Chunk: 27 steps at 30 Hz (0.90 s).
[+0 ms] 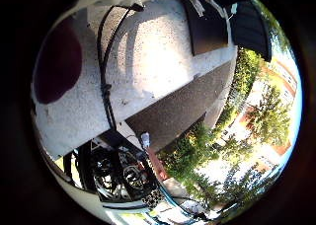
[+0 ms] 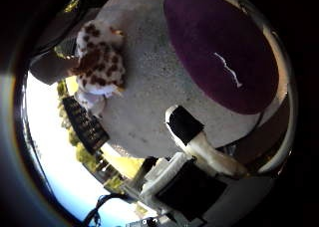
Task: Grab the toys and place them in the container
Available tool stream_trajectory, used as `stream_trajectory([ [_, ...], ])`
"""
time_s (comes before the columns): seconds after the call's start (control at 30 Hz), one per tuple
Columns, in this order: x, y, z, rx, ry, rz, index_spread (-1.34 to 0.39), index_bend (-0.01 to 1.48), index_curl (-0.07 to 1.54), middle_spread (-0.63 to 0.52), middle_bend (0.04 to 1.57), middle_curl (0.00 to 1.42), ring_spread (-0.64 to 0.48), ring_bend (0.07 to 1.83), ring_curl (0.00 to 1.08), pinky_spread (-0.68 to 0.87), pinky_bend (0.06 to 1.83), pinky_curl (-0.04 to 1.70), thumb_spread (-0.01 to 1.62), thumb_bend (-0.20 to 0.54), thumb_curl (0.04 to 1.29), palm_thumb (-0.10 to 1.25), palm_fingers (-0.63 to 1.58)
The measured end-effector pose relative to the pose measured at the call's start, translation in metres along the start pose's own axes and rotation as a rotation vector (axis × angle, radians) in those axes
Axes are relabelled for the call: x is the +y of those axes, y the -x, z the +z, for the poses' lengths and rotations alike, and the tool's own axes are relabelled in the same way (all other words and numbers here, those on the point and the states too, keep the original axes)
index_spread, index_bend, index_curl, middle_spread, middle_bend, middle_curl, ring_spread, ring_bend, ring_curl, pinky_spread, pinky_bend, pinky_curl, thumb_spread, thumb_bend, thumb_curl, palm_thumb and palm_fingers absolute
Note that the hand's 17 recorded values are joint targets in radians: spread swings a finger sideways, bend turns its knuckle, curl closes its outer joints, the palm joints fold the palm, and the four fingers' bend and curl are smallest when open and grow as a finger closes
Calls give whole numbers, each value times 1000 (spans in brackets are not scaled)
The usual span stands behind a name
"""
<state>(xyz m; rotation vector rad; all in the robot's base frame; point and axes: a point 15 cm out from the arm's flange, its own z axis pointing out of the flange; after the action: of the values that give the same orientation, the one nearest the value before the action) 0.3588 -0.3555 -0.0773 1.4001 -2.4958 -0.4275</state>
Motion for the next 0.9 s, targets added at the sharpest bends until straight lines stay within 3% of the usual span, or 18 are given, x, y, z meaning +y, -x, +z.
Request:
stream_trajectory([
  [0.1, 1, 7, 2, 23, 13, -21, 76, 135, 219, 114, 291, 418, 278, 729, 362, 434, 552, 225, 1109, -26, 312, 414, 537],
  [0.27, 8, 12, 8, 87, 57, -57, -119, 110, 151, -7, 569, 545, 179, 986, 458, 426, 824, 300, 1112, -6, 337, 516, 1026],
  [0.37, 17, 14, 8, 102, 97, -67, -224, 175, 105, -73, 763, 679, 89, 1191, 583, 404, 935, 391, 1108, 16, 377, 643, 1003],
  [0.67, 16, 6, -23, 115, 88, -67, -535, 492, 20, -180, 1008, 920, -68, 1270, 721, 296, 1339, 621, 1085, 70, 522, 959, 1056],
  [0.9, 53, -20, -57, 81, 164, -47, -702, 692, -14, -204, 1088, 1010, -116, 1311, 789, 233, 1426, 717, 1121, 47, 597, 998, 998],
])
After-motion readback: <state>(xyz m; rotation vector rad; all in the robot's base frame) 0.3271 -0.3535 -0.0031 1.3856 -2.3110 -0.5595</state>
